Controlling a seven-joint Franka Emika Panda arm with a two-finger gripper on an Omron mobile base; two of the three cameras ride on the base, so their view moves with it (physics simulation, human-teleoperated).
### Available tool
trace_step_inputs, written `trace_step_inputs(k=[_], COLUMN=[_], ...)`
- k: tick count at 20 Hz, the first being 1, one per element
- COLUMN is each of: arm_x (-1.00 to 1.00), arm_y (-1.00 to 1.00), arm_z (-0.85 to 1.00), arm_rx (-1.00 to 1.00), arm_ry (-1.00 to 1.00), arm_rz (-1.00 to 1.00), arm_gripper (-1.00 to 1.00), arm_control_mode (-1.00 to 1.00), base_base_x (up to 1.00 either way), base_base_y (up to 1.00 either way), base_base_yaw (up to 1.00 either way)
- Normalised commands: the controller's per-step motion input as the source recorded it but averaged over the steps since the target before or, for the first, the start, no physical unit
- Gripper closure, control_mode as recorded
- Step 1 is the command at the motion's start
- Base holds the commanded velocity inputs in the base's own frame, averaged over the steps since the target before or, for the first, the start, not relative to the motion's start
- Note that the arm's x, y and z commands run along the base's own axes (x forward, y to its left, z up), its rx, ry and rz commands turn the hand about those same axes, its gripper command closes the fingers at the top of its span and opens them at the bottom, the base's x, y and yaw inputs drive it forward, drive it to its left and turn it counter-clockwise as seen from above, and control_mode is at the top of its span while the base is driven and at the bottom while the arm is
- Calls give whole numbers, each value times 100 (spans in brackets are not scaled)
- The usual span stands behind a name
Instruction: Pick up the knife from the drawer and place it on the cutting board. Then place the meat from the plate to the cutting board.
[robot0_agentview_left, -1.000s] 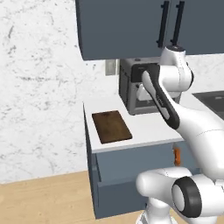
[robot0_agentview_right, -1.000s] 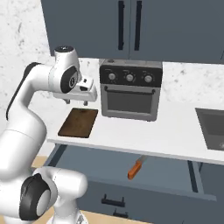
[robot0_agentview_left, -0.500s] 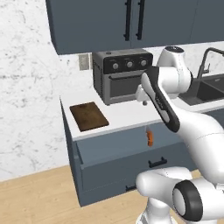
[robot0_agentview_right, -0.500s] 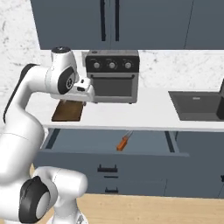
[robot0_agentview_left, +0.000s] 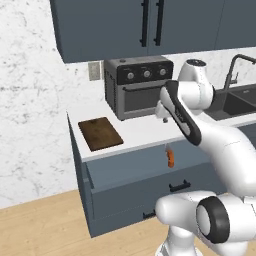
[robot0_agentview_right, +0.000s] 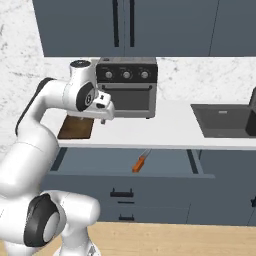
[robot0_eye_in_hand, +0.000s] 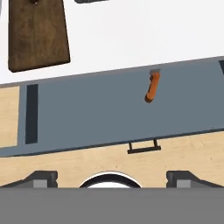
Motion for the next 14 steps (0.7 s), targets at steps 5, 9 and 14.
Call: trace_step_inputs(k=[5, 9, 14], arm_x=[76, 28, 0], arm_y=[-21, -7, -4], arm_z=[-98, -100, -100], arm_rx=[0, 0, 0], arm_ry=[6, 1, 0], arm_rz=[0, 0, 0], arm_gripper=[-100, -100, -100], arm_control_mode=[-100, -100, -100], base_base_x=[0, 0, 0], base_base_y=[0, 0, 0], base_base_yaw=[0, 0, 0])
